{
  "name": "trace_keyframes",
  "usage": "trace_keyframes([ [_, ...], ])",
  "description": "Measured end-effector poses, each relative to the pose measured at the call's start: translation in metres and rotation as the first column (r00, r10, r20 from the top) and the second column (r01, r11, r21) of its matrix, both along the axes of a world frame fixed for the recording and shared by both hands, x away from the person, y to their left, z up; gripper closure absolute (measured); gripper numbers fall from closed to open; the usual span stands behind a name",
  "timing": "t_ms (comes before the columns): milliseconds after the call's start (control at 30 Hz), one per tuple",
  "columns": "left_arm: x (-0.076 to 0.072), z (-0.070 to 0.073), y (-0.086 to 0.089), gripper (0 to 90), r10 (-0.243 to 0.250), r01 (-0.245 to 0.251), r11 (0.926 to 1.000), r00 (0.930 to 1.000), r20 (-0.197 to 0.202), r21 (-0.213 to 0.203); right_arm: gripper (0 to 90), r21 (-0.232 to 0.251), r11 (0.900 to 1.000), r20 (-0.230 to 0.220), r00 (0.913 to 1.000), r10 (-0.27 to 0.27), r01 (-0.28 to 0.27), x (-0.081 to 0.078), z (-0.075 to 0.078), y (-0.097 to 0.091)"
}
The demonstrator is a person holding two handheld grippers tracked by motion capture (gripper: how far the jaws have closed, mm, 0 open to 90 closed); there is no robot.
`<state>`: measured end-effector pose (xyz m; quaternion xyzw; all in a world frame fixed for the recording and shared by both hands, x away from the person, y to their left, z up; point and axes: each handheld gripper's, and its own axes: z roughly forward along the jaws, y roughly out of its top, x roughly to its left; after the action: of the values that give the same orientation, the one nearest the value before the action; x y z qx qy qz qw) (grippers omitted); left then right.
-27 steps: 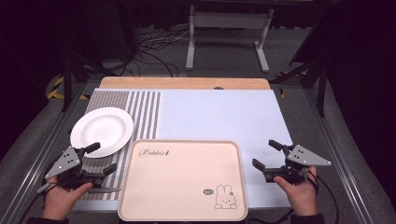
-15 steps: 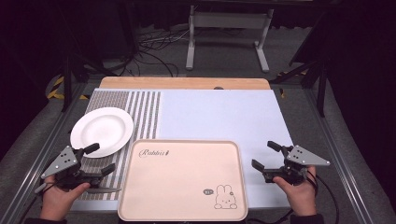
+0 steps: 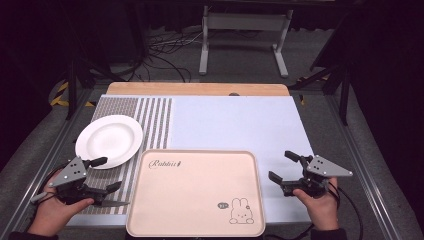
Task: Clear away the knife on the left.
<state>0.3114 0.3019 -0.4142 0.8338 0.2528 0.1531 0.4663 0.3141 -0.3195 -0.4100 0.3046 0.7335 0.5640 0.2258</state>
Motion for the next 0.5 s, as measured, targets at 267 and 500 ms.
trace_keyframes([
  [267, 0.0, 0.014, 0.001, 11.2, -0.045, 0.052, 0.9927, 0.9971, -0.062, 0.109, 5.6, 0.009, 0.9997, 0.005, 0.9998, 0.02, -0.02, -0.002, 0.001, 0.0],
  [500, 0.002, 0.021, 0.003, 11.1, -0.056, 0.077, 0.9641, 0.9945, -0.089, 0.254, 5.5, 0.011, 0.9998, 0.004, 0.9998, 0.018, -0.018, -0.001, 0.001, -0.002],
])
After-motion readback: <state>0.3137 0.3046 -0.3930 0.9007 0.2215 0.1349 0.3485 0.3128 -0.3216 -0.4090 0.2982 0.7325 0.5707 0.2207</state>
